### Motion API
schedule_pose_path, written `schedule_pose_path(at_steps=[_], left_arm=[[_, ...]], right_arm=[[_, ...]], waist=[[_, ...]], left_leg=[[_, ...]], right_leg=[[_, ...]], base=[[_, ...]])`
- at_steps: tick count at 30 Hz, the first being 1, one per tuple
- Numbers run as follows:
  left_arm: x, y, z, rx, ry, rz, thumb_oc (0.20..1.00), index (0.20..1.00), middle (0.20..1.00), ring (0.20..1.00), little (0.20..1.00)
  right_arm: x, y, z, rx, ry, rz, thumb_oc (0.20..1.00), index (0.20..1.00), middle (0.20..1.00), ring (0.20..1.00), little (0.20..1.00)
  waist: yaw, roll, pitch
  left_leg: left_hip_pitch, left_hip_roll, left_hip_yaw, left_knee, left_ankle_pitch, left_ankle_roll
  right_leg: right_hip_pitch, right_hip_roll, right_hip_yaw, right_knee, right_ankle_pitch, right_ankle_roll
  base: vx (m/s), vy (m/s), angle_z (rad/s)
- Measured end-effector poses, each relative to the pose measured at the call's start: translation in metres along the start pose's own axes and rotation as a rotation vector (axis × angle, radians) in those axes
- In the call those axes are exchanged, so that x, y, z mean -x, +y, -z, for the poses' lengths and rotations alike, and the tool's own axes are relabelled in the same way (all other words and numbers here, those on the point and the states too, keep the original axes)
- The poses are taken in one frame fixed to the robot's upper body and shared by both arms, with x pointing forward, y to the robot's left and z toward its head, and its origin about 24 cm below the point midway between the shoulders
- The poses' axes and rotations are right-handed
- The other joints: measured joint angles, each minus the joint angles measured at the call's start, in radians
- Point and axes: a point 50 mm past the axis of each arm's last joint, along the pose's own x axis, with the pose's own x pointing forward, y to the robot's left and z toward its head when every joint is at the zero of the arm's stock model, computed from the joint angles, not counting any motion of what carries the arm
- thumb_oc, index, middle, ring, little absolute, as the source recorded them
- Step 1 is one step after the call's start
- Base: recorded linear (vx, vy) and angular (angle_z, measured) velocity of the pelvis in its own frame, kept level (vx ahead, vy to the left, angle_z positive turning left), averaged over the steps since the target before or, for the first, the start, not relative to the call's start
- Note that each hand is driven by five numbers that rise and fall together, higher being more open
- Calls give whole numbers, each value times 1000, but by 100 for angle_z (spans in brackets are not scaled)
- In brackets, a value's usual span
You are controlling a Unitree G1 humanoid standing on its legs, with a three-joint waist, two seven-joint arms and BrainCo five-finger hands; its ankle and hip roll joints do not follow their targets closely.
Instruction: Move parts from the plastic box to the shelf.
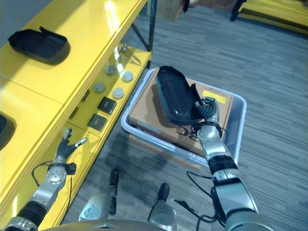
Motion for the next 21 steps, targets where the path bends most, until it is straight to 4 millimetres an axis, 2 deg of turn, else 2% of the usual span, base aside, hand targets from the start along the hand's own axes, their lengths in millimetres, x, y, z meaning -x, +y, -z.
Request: schedule_pose_path(at_steps=[1, 3, 6, 11, 12, 15, 17, 19, 21], left_arm=[[-2, 1, -10, 40, -35, 2, 1000, 1000, 1000, 1000, 1000], [-2, -1, -16, 82, -57, 15, 1000, 1000, 1000, 1000, 1000], [0, -14, -27, 204, -76, 35, 1000, 1000, 1000, 1000, 1000], [7, -41, -28, 410, -14, 118, 1000, 1000, 1000, 1000, 1000], [11, -55, -27, 507, 29, 177, 1000, 1000, 1000, 1000, 1000], [23, -86, -27, 752, 160, 327, 1000, 1000, 1000, 1000, 1000], [22, -107, -41, 886, 210, 461, 1000, 1000, 1000, 1000, 1000], [22, -117, -52, 957, 210, 536, 1000, 1000, 1000, 1000, 1000], [22, -119, -51, 985, 224, 542, 1000, 1000, 1000, 1000, 1000]], right_arm=[[4, -5, -7, 68, -66, 6, 200, 200, 200, 200, 200], [6, -10, -10, 157, -117, 17, 200, 200, 200, 200, 200], [22, -30, -18, 224, -197, 98, 200, 200, 200, 200, 200], [30, -29, -33, 320, -307, 116, 200, 200, 200, 200, 200], [31, -29, -34, 352, -320, 121, 200, 200, 200, 200, 200], [34, -21, -45, 411, -387, 104, 200, 200, 200, 200, 200], [43, 5, -54, 410, -454, -2, 200, 200, 200, 200, 200], [52, 20, -57, 418, -501, -73, 200, 200, 200, 200, 200], [53, 21, -57, 434, -510, -75, 200, 200, 200, 200, 200]], waist=[[-5, -8, -5], [-35, -26, -44], [-40, -37, -62], [-82, -44, -110], [-98, -44, -120], [-116, -29, -144], [-124, -15, -165], [-138, -10, -171], [-137, -10, -171]], left_leg=[[19, 3, 10, 0, -4, -1], [38, 8, 22, -3, -17, -4], [68, 10, 33, -2, -24, 1], [108, 12, 72, -6, -32, 1], [113, 15, 81, -6, -37, 2], [128, 21, 96, -3, -41, 5], [145, 22, 118, -7, -49, 4], [145, 25, 123, -7, -49, 4], [145, 27, 123, -7, -49, 4]], right_leg=[[12, 2, 13, -1, 0, 0], [23, 2, 23, -2, -9, 3], [44, 5, 37, -2, -14, 2], [59, 6, 75, -2, -14, 0], [58, 8, 82, -2, -15, -1], [59, 13, 101, -2, -14, -3], [64, 14, 123, -2, -16, 0], [62, 17, 128, -2, -16, 1], [61, 19, 128, -2, -16, 2]], base=[[63, -35, -29], [69, -42, -20], [41, -31, -14], [15, -21, -24], [-6, -20, -16], [-10, -16, -19], [-8, -4, -28], [1, -3, -11], [0, 0, 0]])
